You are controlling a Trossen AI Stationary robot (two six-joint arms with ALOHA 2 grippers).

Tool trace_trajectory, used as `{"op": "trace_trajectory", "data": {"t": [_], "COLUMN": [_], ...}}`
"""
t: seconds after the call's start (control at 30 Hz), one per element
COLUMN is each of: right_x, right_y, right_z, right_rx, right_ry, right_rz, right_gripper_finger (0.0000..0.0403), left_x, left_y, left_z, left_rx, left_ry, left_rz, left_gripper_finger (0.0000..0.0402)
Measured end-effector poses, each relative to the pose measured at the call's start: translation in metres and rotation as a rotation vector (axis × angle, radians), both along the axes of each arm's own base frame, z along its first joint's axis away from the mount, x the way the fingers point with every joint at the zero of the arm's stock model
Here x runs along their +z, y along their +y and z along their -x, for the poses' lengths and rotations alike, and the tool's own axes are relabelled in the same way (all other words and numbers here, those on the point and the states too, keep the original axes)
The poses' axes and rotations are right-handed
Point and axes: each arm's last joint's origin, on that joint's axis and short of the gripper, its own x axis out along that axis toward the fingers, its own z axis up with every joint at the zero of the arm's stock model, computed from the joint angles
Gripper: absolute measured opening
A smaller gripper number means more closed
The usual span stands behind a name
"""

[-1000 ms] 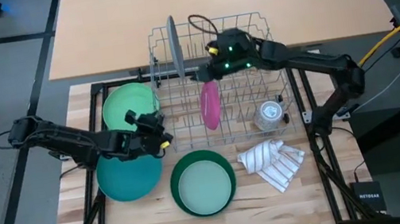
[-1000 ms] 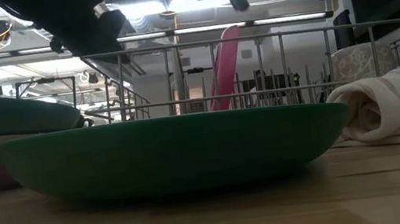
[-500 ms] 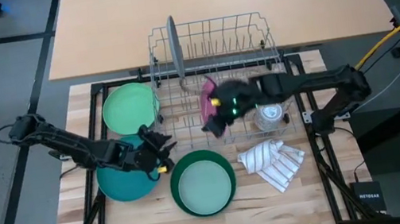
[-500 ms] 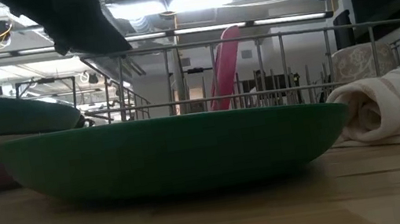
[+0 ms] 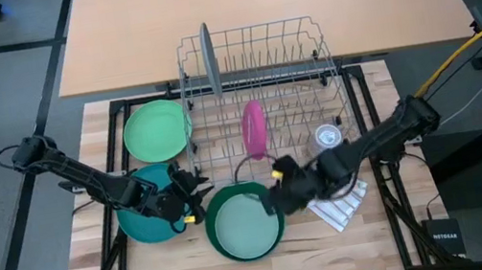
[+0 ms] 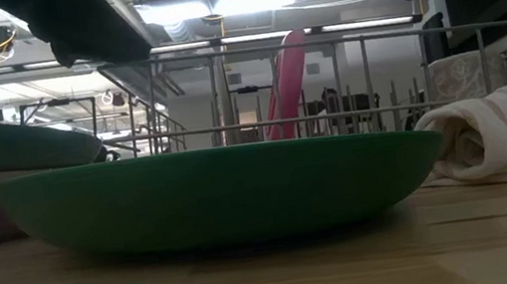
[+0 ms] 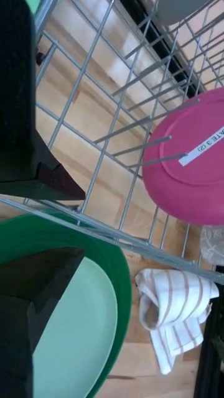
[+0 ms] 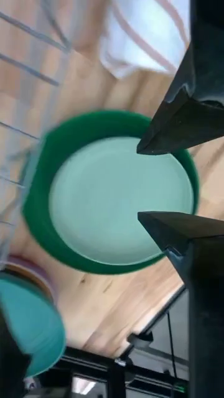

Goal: Sort dishes
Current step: Put the light green plate in the dish rack

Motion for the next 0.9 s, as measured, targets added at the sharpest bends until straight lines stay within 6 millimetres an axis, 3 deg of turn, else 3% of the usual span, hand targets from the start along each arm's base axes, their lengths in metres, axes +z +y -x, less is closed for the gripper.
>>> {"op": "trace_trajectory", "data": {"t": [0.17,0.53,0.9], "right_x": [-0.028,-0.089,-0.107], "right_y": [0.022,0.032,0.034], "right_z": [-0.012,-0.034,-0.039], "right_rx": [-0.068,-0.210,-0.232], "right_ry": [0.022,0.152,0.198], "right_rz": [-0.018,-0.009,0.001], "right_gripper_finger": [0.0163,0.0163,0.0163], "left_x": [0.000,0.000,0.000], "left_y": [-0.001,0.000,-0.001], "left_z": [0.000,0.000,0.001], "left_rx": [-0.021,-0.046,-0.048], "left_ry": [0.012,0.033,0.038], "left_rz": [-0.026,-0.071,-0.077], "left_gripper_finger": [0.0120,0.0120,0.0120]}}
